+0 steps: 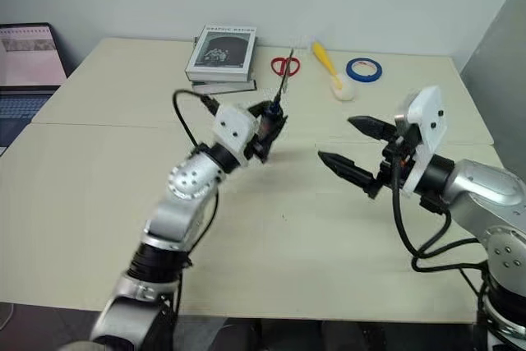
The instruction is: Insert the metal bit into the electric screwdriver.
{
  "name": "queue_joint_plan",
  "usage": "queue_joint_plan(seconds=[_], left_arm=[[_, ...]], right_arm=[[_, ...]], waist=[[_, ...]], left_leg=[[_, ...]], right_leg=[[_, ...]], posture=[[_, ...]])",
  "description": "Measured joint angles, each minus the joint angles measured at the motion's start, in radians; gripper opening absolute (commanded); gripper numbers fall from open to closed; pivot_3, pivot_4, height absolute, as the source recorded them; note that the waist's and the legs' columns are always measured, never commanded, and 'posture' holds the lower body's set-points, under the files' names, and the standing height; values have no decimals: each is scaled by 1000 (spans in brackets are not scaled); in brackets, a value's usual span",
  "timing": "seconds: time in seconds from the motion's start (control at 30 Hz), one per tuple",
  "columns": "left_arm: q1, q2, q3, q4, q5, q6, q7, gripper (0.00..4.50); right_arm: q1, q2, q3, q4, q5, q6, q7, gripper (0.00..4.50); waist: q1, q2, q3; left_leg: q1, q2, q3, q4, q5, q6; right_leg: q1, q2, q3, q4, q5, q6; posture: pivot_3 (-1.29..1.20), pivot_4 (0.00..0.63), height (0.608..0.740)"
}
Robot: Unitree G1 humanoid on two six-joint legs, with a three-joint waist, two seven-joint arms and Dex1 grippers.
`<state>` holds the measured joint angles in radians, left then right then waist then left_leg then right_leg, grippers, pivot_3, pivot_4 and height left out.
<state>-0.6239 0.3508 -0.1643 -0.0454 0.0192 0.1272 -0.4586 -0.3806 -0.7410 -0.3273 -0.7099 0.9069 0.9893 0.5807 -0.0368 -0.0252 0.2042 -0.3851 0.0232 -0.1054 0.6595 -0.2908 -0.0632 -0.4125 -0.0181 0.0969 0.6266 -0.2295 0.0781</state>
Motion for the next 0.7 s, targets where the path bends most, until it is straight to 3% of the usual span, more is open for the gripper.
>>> queue_joint_plan(seconds=[0.27,0.47,0.7], left_arm=[[-191,302,-177,207,70,11,-487,1655],[-327,297,-300,390,138,-115,-690,1653],[-486,149,-432,766,276,-287,-771,1653]], right_arm=[[99,-213,-34,-14,-3,-69,180,4365],[135,-267,-25,-15,-39,-130,249,4365],[187,-282,23,-29,-102,-179,266,4365]], waist=[[3,-1,2],[1,-1,2],[-6,-1,2]], left_leg=[[-2,1,1,-1,0,0],[-3,1,3,0,0,0],[-2,1,4,1,0,0]], right_leg=[[-4,0,0,0,-1,0],[-4,0,0,0,-1,0],[-3,0,1,2,0,0]], posture=[[0,150,740],[0,150,740],[0,150,740]])
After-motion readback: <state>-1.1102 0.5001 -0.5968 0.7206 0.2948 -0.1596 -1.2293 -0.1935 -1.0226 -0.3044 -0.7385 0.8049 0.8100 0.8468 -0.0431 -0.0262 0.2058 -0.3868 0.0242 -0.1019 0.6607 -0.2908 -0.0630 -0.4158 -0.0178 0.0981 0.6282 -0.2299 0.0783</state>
